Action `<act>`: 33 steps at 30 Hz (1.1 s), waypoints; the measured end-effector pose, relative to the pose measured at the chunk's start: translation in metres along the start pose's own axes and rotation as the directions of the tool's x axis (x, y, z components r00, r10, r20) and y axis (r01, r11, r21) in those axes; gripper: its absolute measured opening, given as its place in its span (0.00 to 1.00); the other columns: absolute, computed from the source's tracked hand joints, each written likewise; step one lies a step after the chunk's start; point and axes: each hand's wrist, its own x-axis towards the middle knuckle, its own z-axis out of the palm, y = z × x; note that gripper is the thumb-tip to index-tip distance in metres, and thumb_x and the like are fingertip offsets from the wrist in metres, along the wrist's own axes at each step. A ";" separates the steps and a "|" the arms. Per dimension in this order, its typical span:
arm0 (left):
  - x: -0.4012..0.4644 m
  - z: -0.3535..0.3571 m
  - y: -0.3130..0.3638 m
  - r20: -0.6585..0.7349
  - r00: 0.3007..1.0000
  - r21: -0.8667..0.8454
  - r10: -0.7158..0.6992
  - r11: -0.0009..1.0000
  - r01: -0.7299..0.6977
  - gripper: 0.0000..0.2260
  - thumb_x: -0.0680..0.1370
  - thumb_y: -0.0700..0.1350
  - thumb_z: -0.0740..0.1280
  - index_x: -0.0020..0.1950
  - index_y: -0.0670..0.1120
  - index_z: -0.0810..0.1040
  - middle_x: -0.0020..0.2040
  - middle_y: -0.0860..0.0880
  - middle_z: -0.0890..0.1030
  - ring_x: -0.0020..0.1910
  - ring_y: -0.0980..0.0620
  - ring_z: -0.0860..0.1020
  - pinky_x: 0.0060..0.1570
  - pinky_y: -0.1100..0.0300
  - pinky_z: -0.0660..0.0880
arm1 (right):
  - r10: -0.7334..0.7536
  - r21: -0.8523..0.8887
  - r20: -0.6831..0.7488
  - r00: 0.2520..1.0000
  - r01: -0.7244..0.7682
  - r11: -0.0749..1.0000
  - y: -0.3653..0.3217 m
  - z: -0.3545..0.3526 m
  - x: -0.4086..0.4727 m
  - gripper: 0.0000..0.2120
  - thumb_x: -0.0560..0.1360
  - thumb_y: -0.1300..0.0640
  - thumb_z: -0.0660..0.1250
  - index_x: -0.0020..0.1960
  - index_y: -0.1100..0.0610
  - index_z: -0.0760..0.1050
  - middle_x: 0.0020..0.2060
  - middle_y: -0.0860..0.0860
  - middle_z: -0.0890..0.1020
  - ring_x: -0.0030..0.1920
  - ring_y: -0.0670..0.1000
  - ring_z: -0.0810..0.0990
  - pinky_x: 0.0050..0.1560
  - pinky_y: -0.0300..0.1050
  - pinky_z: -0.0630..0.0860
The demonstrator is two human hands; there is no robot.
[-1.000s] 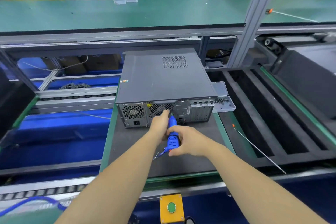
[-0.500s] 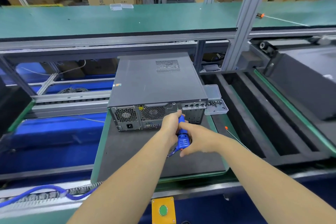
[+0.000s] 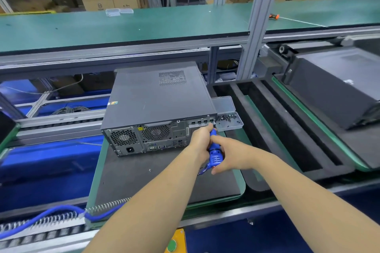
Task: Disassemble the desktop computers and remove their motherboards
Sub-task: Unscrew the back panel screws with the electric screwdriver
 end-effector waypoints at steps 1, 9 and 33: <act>0.001 0.002 -0.001 -0.002 1.000 -0.002 -0.005 1.000 0.005 0.13 0.82 0.50 0.65 0.41 0.44 0.74 0.32 0.46 0.75 0.28 0.47 0.73 0.34 0.57 0.75 | 0.000 -0.004 0.003 1.000 0.000 1.000 0.001 -0.001 -0.001 0.25 0.65 0.55 0.80 0.55 0.45 0.70 0.50 0.51 0.80 0.47 0.61 0.82 0.48 0.61 0.81; 0.007 0.006 0.000 -0.014 1.000 -0.038 -0.020 0.999 0.020 0.13 0.82 0.49 0.64 0.40 0.43 0.76 0.33 0.45 0.76 0.30 0.47 0.73 0.37 0.56 0.74 | -0.011 -0.016 -0.001 1.000 0.011 1.000 0.005 -0.005 -0.001 0.24 0.66 0.54 0.79 0.52 0.41 0.69 0.49 0.49 0.79 0.46 0.58 0.82 0.46 0.57 0.82; 0.008 0.005 -0.001 0.048 0.998 -0.277 -0.038 0.960 0.050 0.10 0.77 0.42 0.60 0.47 0.39 0.79 0.37 0.42 0.79 0.32 0.45 0.76 0.40 0.54 0.76 | -0.032 0.053 -0.007 0.999 0.032 0.998 0.006 -0.016 0.000 0.23 0.65 0.57 0.79 0.51 0.38 0.73 0.42 0.47 0.79 0.30 0.43 0.78 0.35 0.39 0.78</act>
